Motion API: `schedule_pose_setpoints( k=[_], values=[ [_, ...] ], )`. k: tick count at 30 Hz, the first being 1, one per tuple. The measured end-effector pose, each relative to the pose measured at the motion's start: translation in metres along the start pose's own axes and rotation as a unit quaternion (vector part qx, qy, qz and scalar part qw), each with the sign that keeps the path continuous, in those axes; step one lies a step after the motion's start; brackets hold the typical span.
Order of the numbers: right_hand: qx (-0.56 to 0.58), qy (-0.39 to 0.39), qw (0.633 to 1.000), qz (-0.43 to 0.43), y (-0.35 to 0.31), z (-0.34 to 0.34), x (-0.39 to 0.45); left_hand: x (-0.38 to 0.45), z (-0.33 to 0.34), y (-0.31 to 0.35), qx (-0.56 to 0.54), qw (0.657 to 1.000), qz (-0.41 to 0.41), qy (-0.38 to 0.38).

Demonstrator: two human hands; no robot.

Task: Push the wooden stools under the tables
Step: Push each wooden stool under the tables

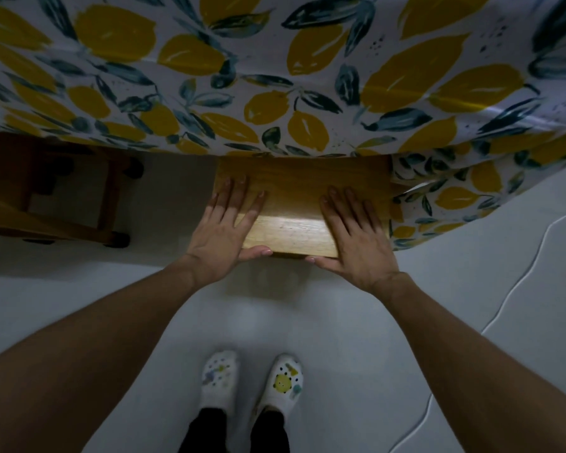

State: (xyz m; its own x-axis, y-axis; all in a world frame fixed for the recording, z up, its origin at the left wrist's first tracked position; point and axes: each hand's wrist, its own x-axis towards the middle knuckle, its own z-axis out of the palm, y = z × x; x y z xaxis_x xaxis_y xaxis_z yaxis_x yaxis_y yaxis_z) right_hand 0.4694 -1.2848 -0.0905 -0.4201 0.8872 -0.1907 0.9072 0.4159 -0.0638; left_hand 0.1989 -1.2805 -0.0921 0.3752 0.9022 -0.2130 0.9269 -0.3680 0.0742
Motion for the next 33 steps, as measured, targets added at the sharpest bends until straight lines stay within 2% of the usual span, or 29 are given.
schedule_pose_setpoints(
  k=[4, 9, 13, 16, 20, 23, 26, 30, 33],
  values=[
    [0.039, -0.036, 0.998, 0.043, -0.014, -0.014, -0.002, 0.0, -0.019, 0.005, -0.023, 0.997, -0.027, -0.074],
    [0.113, -0.027, 0.987, 0.115, -0.045, -0.07, -0.026, -0.026, -0.063, 0.027, -0.093, 0.99, -0.039, -0.1],
    [0.164, 0.018, 0.97, 0.178, -0.063, -0.152, -0.057, -0.053, -0.132, 0.042, -0.197, 0.978, -0.037, -0.065],
    [0.188, 0.064, 0.96, 0.197, -0.069, -0.229, -0.075, -0.066, -0.207, 0.05, -0.225, 0.974, -0.008, -0.007],
    [0.183, 0.126, 0.954, 0.202, -0.06, -0.324, -0.092, -0.074, -0.305, 0.062, -0.242, 0.967, -0.016, 0.082],
    [0.176, 0.154, 0.949, 0.21, -0.041, -0.38, -0.1, -0.07, -0.363, 0.075, -0.24, 0.966, -0.021, 0.098],
    [0.188, 0.181, 0.94, 0.221, -0.014, -0.42, -0.107, -0.058, -0.403, 0.094, -0.265, 0.958, -0.005, 0.11],
    [0.194, 0.211, 0.931, 0.227, 0.032, -0.446, -0.117, -0.023, -0.434, 0.132, -0.332, 0.936, -0.029, 0.117],
    [0.206, 0.201, 0.93, 0.227, 0.085, -0.454, -0.114, 0.021, -0.448, 0.169, -0.363, 0.923, -0.043, 0.12]
  ],
)
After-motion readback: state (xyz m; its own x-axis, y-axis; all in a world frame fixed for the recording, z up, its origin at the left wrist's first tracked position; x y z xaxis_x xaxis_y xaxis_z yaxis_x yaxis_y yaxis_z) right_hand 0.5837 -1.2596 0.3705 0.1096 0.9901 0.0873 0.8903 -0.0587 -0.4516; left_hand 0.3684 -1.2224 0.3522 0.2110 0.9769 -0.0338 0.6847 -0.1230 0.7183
